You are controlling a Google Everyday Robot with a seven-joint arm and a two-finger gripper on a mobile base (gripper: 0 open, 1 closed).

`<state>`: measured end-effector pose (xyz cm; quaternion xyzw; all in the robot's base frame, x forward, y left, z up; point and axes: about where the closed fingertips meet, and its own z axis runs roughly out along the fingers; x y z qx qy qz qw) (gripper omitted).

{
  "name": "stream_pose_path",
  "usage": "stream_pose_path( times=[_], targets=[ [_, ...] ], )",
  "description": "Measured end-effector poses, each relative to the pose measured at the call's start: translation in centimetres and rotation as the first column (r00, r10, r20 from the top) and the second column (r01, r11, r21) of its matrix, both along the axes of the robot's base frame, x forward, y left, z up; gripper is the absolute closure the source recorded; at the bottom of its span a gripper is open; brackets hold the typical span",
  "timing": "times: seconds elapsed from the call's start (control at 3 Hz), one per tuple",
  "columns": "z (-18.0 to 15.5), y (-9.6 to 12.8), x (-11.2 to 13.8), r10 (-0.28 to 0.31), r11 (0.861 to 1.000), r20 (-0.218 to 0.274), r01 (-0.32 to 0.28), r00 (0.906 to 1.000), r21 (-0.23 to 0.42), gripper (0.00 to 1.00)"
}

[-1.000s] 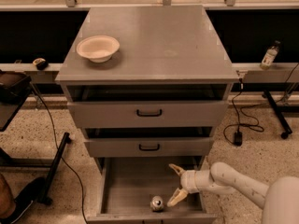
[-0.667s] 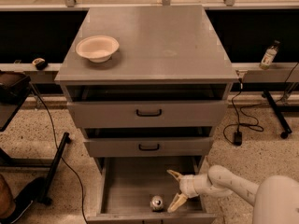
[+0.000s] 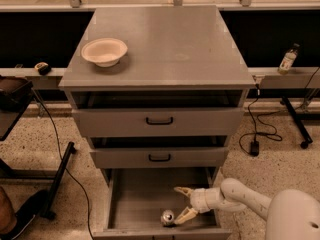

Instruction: Pick 7up can from bottom drawer and place on counter

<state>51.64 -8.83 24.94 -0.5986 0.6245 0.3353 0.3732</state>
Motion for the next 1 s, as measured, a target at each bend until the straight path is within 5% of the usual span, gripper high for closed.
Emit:
stream_pose_path(
  times=[0.33, 1.0],
  targets=[
    [-0.4, 1.6, -0.2, 0.037, 0.999, -0.008, -0.036, 0.9993, 0.031, 0.38],
    [-1.0, 4.7, -1.9, 0.138, 0.989, -0.054, -0.135, 0.989, 0.054, 0.27]
  ],
)
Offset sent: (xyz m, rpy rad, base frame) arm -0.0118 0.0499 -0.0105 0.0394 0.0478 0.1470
